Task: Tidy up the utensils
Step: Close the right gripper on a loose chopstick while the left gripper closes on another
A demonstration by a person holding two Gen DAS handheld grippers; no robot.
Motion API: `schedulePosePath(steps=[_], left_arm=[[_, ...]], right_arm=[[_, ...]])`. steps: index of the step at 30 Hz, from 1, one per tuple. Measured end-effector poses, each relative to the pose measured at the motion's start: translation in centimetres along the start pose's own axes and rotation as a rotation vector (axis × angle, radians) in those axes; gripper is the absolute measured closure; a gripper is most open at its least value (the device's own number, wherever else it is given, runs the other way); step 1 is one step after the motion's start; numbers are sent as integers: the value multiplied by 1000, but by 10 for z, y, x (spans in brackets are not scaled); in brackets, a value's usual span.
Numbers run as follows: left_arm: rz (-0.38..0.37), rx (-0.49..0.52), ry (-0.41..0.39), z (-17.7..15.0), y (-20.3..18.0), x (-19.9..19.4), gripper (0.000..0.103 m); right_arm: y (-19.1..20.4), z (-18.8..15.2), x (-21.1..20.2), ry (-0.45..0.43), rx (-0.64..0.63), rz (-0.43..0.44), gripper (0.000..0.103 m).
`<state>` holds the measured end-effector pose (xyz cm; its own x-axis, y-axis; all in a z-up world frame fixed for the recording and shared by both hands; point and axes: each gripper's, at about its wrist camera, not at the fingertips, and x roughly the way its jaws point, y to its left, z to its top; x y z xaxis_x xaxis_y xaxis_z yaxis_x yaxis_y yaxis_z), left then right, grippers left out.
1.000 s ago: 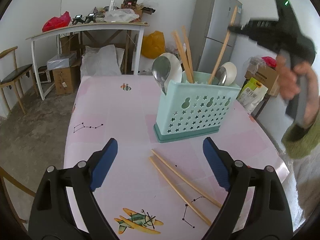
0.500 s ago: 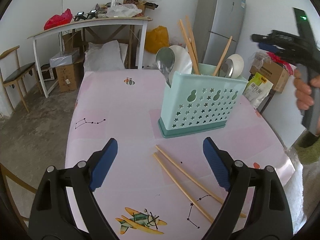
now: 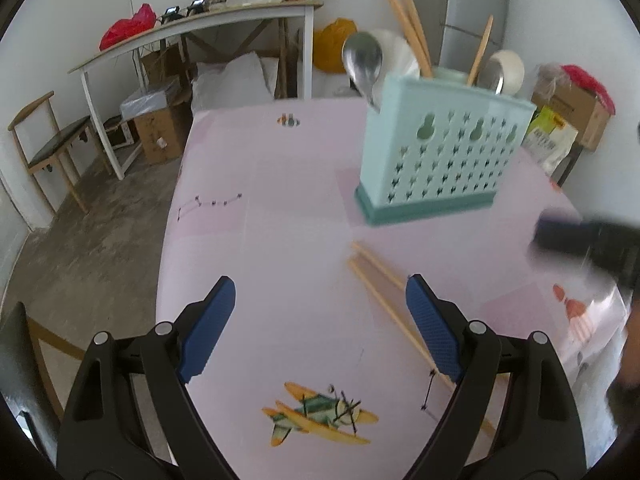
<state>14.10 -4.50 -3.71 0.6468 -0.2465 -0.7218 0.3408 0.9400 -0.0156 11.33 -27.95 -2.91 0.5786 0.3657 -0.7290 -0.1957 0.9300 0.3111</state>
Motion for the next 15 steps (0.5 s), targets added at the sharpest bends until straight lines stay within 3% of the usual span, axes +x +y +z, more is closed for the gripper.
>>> schedulePosePath(steps=[3,11,12,15], left_arm=[[14,4,20,-4,1,2,20],[-16,39,61,-11,-11,3,20],[-22,45,64,-12,-13,3,22],[-65,52,84,-13,-21,8,30]], right_arm=[[22,-19,34,80,-61,-9,71],[37,-30,65,145,-158,-103,91],[40,-30,68,147,-158,-106,96],[37,-29,65,145,-135,-120,96]])
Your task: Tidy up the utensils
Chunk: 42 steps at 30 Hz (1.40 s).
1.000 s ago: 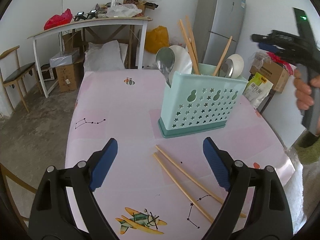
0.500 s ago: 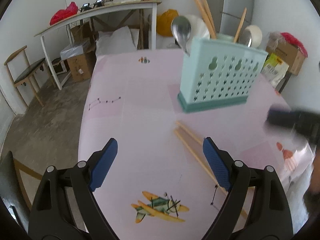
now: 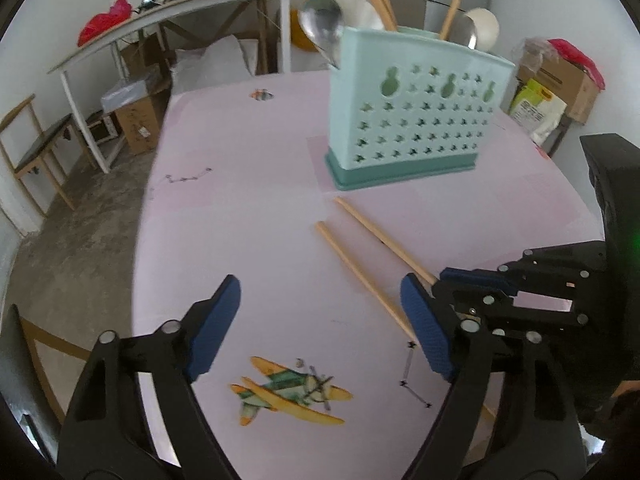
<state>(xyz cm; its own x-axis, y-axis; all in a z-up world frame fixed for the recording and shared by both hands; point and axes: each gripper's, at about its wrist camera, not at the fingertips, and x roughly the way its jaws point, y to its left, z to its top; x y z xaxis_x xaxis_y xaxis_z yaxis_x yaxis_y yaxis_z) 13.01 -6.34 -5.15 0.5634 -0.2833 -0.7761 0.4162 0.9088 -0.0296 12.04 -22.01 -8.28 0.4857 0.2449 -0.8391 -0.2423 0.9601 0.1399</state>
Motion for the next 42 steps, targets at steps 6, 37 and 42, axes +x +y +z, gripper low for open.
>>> schedulePosePath(steps=[6,37,42], left_arm=[[-66,7,95,-2,-18,22,53],[8,36,197,-5,6,33,87],[30,44,174,5,6,41,92]], right_arm=[[-20,-7,-10,0,92,-20,96],[-63,-20,-21,9,224,3,85],[-56,-11,-13,-7,198,-59,91]])
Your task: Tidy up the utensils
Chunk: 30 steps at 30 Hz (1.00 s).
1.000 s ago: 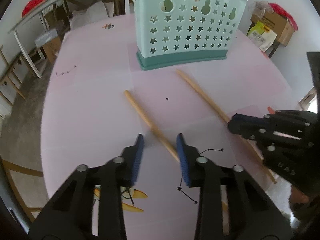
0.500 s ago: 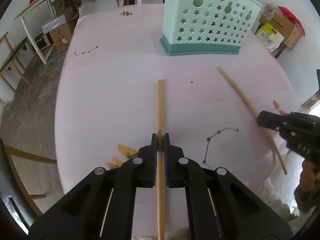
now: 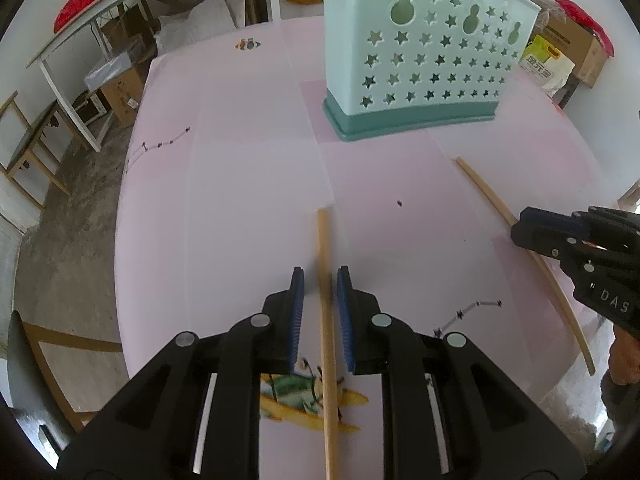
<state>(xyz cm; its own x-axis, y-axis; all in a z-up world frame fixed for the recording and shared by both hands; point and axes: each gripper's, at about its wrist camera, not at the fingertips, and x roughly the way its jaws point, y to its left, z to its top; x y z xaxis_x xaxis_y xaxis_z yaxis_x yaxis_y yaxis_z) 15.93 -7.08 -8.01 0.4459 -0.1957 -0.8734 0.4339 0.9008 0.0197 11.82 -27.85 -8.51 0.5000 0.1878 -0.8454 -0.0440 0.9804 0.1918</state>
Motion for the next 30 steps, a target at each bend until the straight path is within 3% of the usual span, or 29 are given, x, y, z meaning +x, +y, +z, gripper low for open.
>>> schedulePosePath(steps=[2,21,30], left_arm=[[6,1,-11,2,2,0,98],[28,-10,-13,-3,-1,-2,98],[36,-3,-10,-5,-1,-4,98]], right_arm=[[2,1,1,-6,-3,-16,95],[10,4,4,28,-28,-43,96],[10,11,5,49,-8,11,95]])
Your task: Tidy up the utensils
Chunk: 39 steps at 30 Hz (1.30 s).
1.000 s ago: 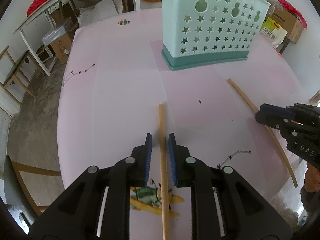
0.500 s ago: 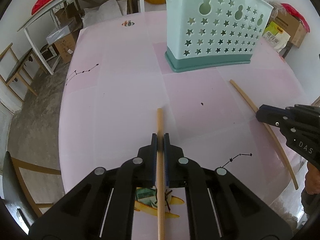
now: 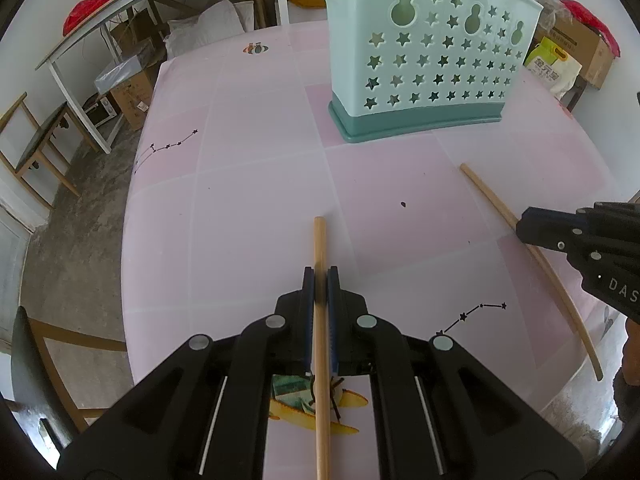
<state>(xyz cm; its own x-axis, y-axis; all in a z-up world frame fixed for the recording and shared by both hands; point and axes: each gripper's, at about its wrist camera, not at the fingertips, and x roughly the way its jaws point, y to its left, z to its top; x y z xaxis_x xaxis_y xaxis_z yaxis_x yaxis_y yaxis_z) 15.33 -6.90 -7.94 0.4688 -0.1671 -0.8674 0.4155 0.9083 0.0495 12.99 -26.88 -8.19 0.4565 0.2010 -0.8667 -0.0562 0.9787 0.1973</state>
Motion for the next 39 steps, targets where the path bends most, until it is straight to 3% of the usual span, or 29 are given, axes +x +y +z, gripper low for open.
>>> schedulePosePath(steps=[14,25,39], left_arm=[[6,14,3,-1,-2,-2,98],[10,26,8,-5,-7,-5,98],[18,37,13,-8,-12,-10,98]], right_arm=[[10,3,7,6,-54,-51,96],[-5,8,6,33,9,20,95],[-4,11,8,29,-1,13,95]])
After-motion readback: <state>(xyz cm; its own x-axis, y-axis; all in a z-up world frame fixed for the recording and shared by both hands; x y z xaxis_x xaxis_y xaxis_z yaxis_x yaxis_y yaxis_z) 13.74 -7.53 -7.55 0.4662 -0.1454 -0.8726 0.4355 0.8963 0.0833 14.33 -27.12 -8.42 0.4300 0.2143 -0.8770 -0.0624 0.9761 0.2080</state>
